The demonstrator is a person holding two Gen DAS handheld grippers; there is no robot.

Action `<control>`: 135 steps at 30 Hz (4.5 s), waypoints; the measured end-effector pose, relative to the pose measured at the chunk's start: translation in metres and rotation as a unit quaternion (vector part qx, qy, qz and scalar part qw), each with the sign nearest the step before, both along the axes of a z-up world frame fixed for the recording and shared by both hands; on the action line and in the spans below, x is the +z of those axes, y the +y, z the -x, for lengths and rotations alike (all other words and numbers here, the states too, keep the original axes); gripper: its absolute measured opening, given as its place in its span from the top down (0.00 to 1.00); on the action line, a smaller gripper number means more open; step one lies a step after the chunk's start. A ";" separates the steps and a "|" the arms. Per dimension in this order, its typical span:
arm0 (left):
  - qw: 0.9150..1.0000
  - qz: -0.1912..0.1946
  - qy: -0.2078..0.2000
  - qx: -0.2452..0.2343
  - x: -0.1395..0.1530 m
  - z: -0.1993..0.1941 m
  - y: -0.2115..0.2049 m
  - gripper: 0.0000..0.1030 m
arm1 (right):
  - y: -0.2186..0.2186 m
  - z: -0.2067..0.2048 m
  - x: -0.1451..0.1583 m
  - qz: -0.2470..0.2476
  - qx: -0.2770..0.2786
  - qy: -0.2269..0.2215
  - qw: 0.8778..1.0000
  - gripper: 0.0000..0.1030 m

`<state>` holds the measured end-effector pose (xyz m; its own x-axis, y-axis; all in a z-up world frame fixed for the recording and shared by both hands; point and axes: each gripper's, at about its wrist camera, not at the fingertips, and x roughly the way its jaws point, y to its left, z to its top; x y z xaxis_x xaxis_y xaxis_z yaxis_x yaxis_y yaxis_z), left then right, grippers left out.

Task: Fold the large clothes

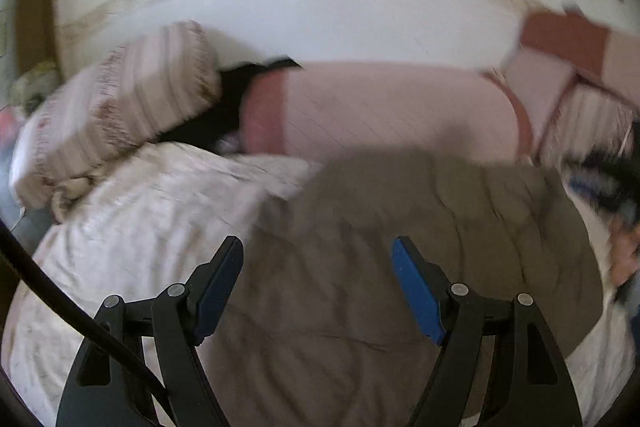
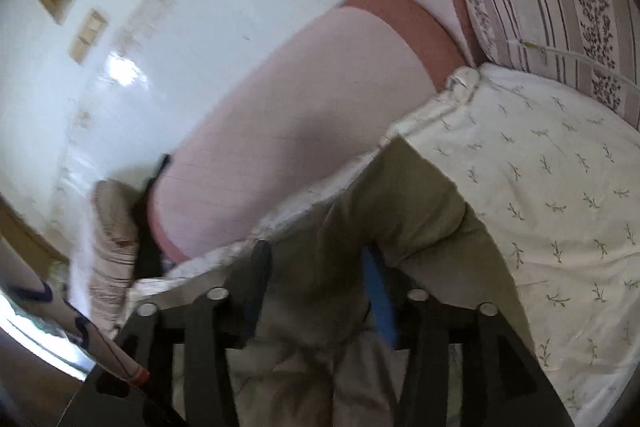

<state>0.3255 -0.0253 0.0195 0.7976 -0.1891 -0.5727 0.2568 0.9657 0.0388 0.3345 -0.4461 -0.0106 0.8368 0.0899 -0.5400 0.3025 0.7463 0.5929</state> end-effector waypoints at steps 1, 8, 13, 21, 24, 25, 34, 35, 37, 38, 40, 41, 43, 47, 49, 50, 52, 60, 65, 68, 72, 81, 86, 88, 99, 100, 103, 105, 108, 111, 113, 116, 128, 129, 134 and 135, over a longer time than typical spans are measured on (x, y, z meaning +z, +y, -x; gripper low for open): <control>1.000 -0.009 0.004 -0.010 -0.012 -0.001 -0.010 0.26 | 0.001 0.010 0.005 0.001 0.006 -0.013 1.000 0.49; 0.998 -0.030 0.050 -0.005 -0.072 -0.039 -0.042 0.26 | 0.058 0.052 -0.006 0.098 0.075 0.018 0.992 0.48; 0.995 -0.032 0.090 0.008 -0.102 -0.064 -0.040 0.16 | 0.089 0.036 -0.068 0.173 0.076 0.089 0.978 0.48; 0.993 -0.041 0.100 0.045 -0.104 -0.055 -0.046 0.15 | 0.084 0.025 -0.090 0.173 0.060 0.120 0.976 0.48; 0.995 -0.025 0.081 0.051 -0.090 -0.019 -0.038 0.16 | 0.084 0.053 -0.072 0.128 0.061 0.091 0.986 0.47; 0.996 -0.015 0.074 0.054 -0.084 -0.002 -0.034 0.16 | 0.088 0.061 -0.065 0.123 0.061 0.085 0.987 0.47; 0.993 0.003 0.052 0.108 -0.082 0.064 -0.011 0.16 | 0.159 0.119 -0.042 0.143 0.064 0.073 0.985 0.47; 0.993 0.002 0.047 0.110 -0.083 0.066 -0.010 0.16 | 0.169 0.123 -0.043 0.156 0.062 0.078 0.983 0.47; 0.993 0.006 0.046 0.113 -0.087 0.063 -0.006 0.16 | 0.179 0.120 -0.048 0.170 0.062 0.084 0.980 0.47; 0.992 0.009 0.050 0.114 -0.090 0.059 -0.003 0.16 | 0.184 0.119 -0.052 0.179 0.067 0.087 0.978 0.47; 0.992 0.017 0.058 0.114 -0.097 0.051 -0.001 0.16 | 0.186 0.112 -0.062 0.198 0.071 0.098 0.973 0.47; 0.992 0.019 0.061 0.113 -0.100 0.047 -0.001 0.16 | 0.186 0.109 -0.067 0.202 0.071 0.101 0.972 0.47; 0.992 0.016 0.064 0.111 -0.103 0.039 -0.003 0.15 | 0.185 0.103 -0.073 0.205 0.071 0.106 0.971 0.47; 0.991 0.009 0.074 0.114 -0.109 0.028 -0.007 0.15 | 0.186 0.087 -0.088 0.222 0.086 0.127 0.963 0.47; 0.991 0.002 0.073 0.114 -0.110 0.024 -0.010 0.15 | 0.188 0.082 -0.094 0.235 0.090 0.134 0.959 0.46; 0.991 0.000 0.073 0.114 -0.110 0.023 -0.011 0.15 | 0.190 0.080 -0.096 0.243 0.092 0.136 0.956 0.46; 0.991 0.000 0.074 0.113 -0.111 0.020 -0.010 0.15 | 0.191 0.078 -0.099 0.252 0.093 0.139 0.953 0.46; 0.991 -0.002 0.072 0.110 -0.112 0.017 -0.010 0.15 | 0.189 0.076 -0.098 0.257 0.101 0.139 0.951 0.46; 0.991 0.000 0.073 0.110 -0.112 0.016 -0.008 0.15 | 0.165 0.087 -0.069 0.243 0.058 0.092 0.964 0.48; 0.991 0.001 0.073 0.111 -0.112 0.016 -0.008 0.15 | 0.126 0.087 -0.065 0.225 0.002 0.100 0.969 0.50; 0.991 0.001 0.073 0.111 -0.112 0.016 -0.008 0.14 | 0.082 0.084 -0.079 0.201 -0.044 0.139 0.969 0.60; 0.991 -0.001 0.073 0.110 -0.111 0.014 -0.010 0.14 | 0.071 0.071 -0.102 0.184 -0.023 0.172 0.967 0.59; 0.991 0.012 0.069 0.110 -0.107 0.013 -0.006 0.14 | 0.078 0.083 -0.080 0.195 -0.043 0.134 0.971 0.59; 0.991 0.024 0.058 0.120 -0.100 0.010 0.003 0.14 | 0.076 0.088 -0.071 0.200 -0.058 0.117 0.971 0.59; 0.972 0.033 0.108 0.206 -0.121 -0.045 0.047 0.12 | 0.041 0.080 -0.096 0.134 -0.068 0.154 0.977 0.62; 0.972 0.031 0.107 0.205 -0.121 -0.047 0.048 0.12 | 0.039 0.077 -0.100 0.130 -0.062 0.158 0.977 0.62; 0.972 0.034 0.095 0.211 -0.116 -0.046 0.050 0.12 | 0.037 0.075 -0.101 0.130 -0.058 0.162 0.976 0.62; 0.973 0.037 0.077 0.213 -0.112 -0.041 0.049 0.13 | 0.042 0.079 -0.089 0.146 -0.075 0.148 0.975 0.62; 0.977 0.037 0.045 0.205 -0.103 -0.041 0.041 0.13 | 0.063 0.083 -0.064 0.193 -0.074 0.099 0.973 0.61; 0.980 0.013 0.039 0.197 -0.106 -0.046 0.027 0.13 | 0.090 0.071 -0.059 0.194 -0.024 0.066 0.979 0.60; 0.980 -0.002 0.047 0.194 -0.112 -0.052 0.023 0.13 | 0.107 0.059 -0.069 0.178 0.012 0.072 0.981 0.60; 0.980 -0.003 0.054 0.191 -0.114 -0.055 0.024 0.13 | 0.125 0.046 -0.085 0.207 0.032 0.102 0.972 0.58; 0.979 -0.006 0.040 0.198 -0.113 -0.046 0.023 0.13 | 0.064 0.107 -0.047 0.202 -0.111 0.091 0.969 0.52; 0.979 -0.007 0.039 0.199 -0.113 -0.046 0.022 0.13 | 0.049 0.114 -0.051 0.193 -0.133 0.108 0.966 0.52; 0.978 -0.020 0.030 0.204 -0.115 -0.047 0.018 0.13 | -0.004 0.143 -0.071 0.128 -0.173 0.159 0.964 0.52; 0.978 -0.023 0.028 0.206 -0.115 -0.046 0.017 0.13 | -0.007 0.144 -0.076 0.126 -0.153 0.171 0.965 0.52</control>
<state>0.3718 -0.0085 -0.0956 0.7683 0.1682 -0.6175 -0.1500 0.9853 0.0817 0.1901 -0.4530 -0.0871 0.5720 -0.3032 -0.7622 0.6777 0.6981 0.2309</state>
